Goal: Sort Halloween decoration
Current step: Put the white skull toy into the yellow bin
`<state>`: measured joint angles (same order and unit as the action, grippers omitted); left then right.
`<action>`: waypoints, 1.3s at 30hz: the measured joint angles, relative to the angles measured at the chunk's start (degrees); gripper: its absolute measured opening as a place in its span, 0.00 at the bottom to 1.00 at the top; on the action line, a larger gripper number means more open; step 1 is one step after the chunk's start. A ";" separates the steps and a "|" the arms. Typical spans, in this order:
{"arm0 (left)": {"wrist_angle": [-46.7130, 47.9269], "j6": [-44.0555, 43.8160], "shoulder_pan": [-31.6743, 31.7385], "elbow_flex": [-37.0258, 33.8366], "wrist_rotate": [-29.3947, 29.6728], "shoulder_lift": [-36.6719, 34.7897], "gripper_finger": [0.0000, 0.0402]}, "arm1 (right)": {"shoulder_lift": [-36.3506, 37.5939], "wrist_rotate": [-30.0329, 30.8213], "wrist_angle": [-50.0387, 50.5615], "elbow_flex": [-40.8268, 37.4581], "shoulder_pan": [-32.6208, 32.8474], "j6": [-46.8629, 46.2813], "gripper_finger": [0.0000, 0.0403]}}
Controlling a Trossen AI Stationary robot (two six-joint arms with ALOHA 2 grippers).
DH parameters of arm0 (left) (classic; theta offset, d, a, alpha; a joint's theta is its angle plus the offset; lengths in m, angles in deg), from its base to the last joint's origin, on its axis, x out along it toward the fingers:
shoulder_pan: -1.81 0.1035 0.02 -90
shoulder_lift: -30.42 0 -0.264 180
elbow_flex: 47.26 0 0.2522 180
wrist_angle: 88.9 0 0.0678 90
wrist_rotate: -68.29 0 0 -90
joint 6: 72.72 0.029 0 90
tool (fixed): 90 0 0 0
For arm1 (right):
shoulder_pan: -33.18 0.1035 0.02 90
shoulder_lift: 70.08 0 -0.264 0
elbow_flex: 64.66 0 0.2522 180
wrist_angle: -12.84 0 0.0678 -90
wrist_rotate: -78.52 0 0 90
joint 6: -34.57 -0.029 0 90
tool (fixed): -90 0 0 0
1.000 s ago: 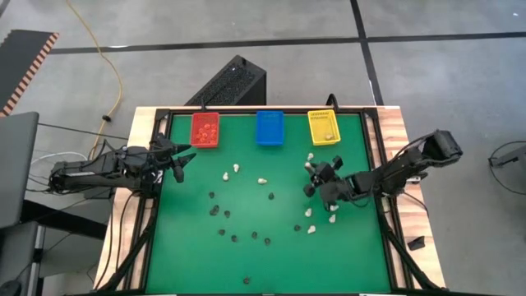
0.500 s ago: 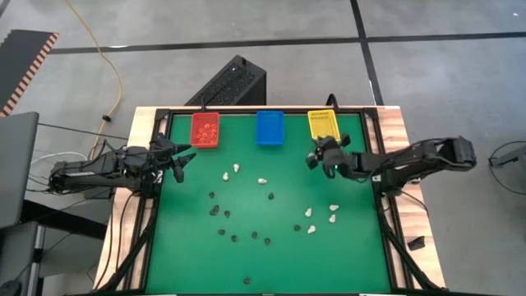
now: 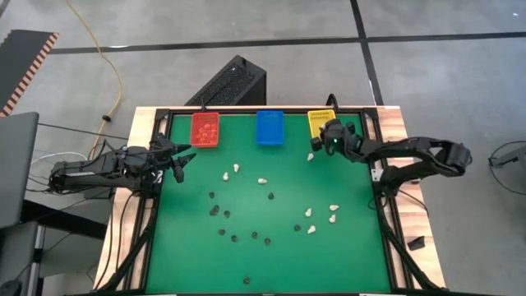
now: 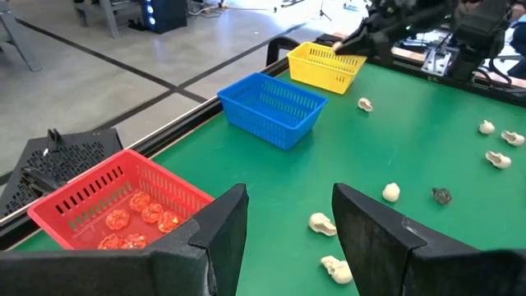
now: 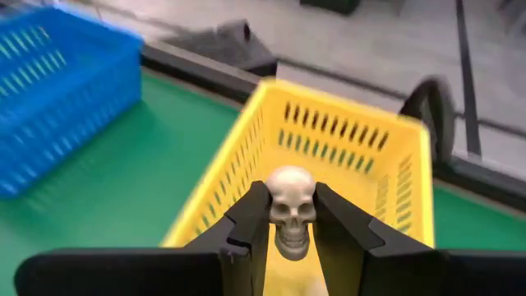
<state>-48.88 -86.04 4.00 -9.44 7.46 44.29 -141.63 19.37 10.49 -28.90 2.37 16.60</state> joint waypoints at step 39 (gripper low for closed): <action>-0.01 0.08 -0.01 0.00 0.00 0.02 0.42 | 27.91 -8.44 22.85 7.30 8.50 2.52 0.54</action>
<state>-48.89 -85.96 3.99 -9.44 7.46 44.31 -113.72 10.93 33.34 -21.60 10.87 19.12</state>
